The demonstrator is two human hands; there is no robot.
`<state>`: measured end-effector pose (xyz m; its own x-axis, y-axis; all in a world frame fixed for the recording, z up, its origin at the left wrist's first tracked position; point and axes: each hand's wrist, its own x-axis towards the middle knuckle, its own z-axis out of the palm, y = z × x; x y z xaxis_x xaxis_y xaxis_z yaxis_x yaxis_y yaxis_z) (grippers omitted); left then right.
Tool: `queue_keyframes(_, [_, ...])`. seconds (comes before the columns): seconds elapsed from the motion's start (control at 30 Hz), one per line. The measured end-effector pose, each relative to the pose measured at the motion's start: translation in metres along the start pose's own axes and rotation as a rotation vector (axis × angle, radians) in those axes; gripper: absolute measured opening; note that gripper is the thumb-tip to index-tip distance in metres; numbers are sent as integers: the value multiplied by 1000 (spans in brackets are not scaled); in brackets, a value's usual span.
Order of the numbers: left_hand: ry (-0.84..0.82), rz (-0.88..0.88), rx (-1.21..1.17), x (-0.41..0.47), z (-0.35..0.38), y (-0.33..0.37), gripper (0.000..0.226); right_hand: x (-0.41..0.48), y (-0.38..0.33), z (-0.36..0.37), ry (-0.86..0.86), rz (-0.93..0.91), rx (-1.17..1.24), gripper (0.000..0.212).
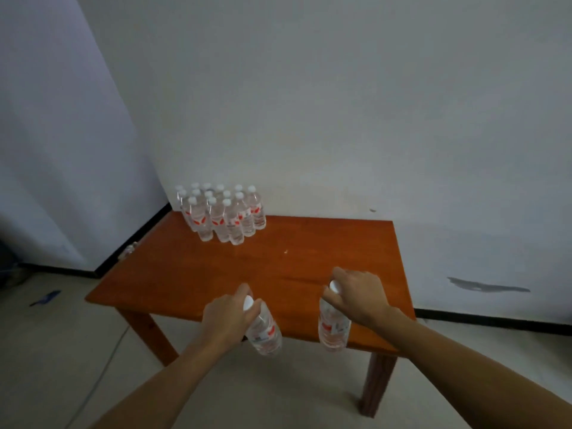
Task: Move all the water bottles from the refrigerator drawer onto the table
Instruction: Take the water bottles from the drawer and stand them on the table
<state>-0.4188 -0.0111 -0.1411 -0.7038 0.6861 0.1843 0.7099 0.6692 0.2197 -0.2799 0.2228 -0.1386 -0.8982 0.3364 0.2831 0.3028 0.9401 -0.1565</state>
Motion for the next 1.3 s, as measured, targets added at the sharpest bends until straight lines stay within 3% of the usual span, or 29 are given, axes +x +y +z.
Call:
queue_keyframes(0.17, [-41,0,7,76,16,-56,27,81,-8,38,-21,25,-37,38])
queue_keyframes(0.57, [-107,235,-94,279,30,-177,30,276,-34,117,9,274,-2,34])
queue_keyframes(0.8, [-106,278,-128,379,53,-201,27,391,-19,159,34,335,119,31])
queue_keyframes(1.3, [-229,194,-190,507,145,-232,34,545,10,261,-238,279,320,33])
